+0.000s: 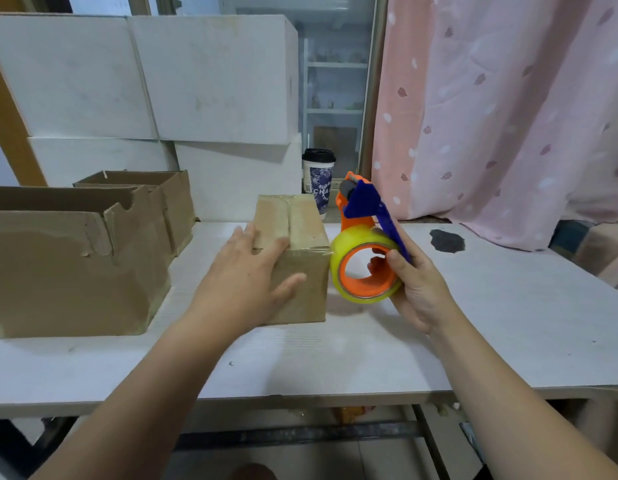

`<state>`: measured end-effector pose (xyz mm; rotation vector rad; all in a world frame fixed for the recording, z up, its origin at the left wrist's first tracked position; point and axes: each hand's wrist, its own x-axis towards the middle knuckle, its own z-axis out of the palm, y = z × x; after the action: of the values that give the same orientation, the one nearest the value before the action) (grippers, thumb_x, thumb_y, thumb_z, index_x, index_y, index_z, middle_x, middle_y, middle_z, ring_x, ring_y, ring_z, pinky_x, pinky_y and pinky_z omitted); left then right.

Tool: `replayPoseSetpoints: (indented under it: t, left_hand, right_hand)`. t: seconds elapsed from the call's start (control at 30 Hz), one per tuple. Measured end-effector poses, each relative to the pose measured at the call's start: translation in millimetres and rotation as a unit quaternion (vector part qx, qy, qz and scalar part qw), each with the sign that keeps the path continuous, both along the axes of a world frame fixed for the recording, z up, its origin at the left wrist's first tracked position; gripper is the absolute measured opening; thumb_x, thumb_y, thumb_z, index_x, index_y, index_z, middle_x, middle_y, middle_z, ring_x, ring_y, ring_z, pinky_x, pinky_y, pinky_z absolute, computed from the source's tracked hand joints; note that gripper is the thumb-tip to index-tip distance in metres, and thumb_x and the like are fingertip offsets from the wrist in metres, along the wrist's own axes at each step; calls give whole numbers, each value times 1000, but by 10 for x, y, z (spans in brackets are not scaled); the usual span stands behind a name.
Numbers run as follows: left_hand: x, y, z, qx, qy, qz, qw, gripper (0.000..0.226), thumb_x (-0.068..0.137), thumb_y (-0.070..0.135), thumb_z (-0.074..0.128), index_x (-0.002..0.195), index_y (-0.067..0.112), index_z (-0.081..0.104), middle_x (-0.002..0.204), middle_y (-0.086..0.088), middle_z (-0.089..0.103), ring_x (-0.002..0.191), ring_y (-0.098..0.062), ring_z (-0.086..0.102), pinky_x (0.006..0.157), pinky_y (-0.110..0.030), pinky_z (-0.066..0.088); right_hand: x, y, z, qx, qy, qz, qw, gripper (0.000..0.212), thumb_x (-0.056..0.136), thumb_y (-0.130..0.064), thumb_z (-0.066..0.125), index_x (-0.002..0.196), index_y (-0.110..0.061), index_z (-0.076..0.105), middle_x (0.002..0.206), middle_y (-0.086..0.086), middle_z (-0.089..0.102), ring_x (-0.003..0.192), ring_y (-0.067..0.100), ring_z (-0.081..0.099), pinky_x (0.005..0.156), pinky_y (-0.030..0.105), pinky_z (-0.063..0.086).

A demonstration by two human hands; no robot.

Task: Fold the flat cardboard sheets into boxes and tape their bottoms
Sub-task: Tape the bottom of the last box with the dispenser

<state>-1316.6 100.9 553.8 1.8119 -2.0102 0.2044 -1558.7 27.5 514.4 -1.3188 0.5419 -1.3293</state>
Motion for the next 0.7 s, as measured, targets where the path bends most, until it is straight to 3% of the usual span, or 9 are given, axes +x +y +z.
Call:
replayPoseSetpoints:
  t: [0.07,0.17,0.23,0.33,0.43,0.5,0.6,0.63,0.7]
  left_hand:
    - [-69,21,-19,-62,-80,78,992,66,84,68,33,137,30,43,152,-9,25,141,-26,17,113,-45,9]
    - [-142,4,-24,-126,-122,90,980,62,89,61,33,129,18,53,132,-1,47,121,-20,44,114,-41,2]
    - [-178,6,-76,-123,-135,90,979,61,91,56,34,136,16,44,123,-3,53,114,-20,49,115,-38,7]
    - [-238,36,-130,-103,-135,91,981,58,89,50,48,136,18,41,126,-15,50,120,-30,47,113,-40,19]
    - [-263,24,-108,-147,-118,70,980,40,79,36,67,108,9,62,125,-21,54,109,-37,57,103,-46,36]
    - [-274,-24,-62,-173,-88,30,981,32,77,30,71,93,3,65,125,-19,57,106,-35,59,92,-45,46]
    - [-293,-93,-12,-141,-36,30,989,23,87,38,56,90,16,48,106,-8,62,92,-25,57,67,-33,40]
    - [-277,-117,-20,-148,-38,32,988,24,87,40,53,89,18,43,99,-5,61,86,-23,55,63,-31,35]
    - [-236,-140,-42,-157,-46,10,986,30,85,38,58,106,17,52,95,-4,63,86,-26,58,63,-33,39]
  right_hand:
    - [70,59,10,6,19,-11,1000,78,58,-48,87,129,-38,55,127,-8,62,106,12,63,81,26,52]
    - [155,172,113,-41,117,-93,988,61,61,-72,70,116,-52,52,120,-12,61,108,2,58,82,16,47]
    - [184,205,209,-79,171,-139,972,52,69,-70,60,112,-47,47,115,-15,59,101,-9,55,76,6,42]
    - [197,212,329,-123,236,-170,949,47,74,-66,62,106,-39,41,107,-17,57,91,-14,54,71,3,42]
    - [192,215,382,-143,277,-174,934,49,68,-61,63,104,-40,38,106,-13,55,89,-13,52,69,2,40]
    - [189,217,399,-156,291,-160,930,51,69,-56,67,109,-48,36,109,-11,55,90,-10,52,69,2,40]
    - [189,227,447,-178,310,-139,924,58,74,-51,72,115,-64,33,108,-24,54,89,-8,52,69,1,39]
    - [189,226,468,-181,315,-135,922,59,74,-52,71,117,-64,33,107,-28,53,91,-9,51,70,1,38]
    - [186,212,506,-186,329,-130,917,61,72,-53,67,121,-60,33,107,-32,52,93,-12,50,70,0,38]
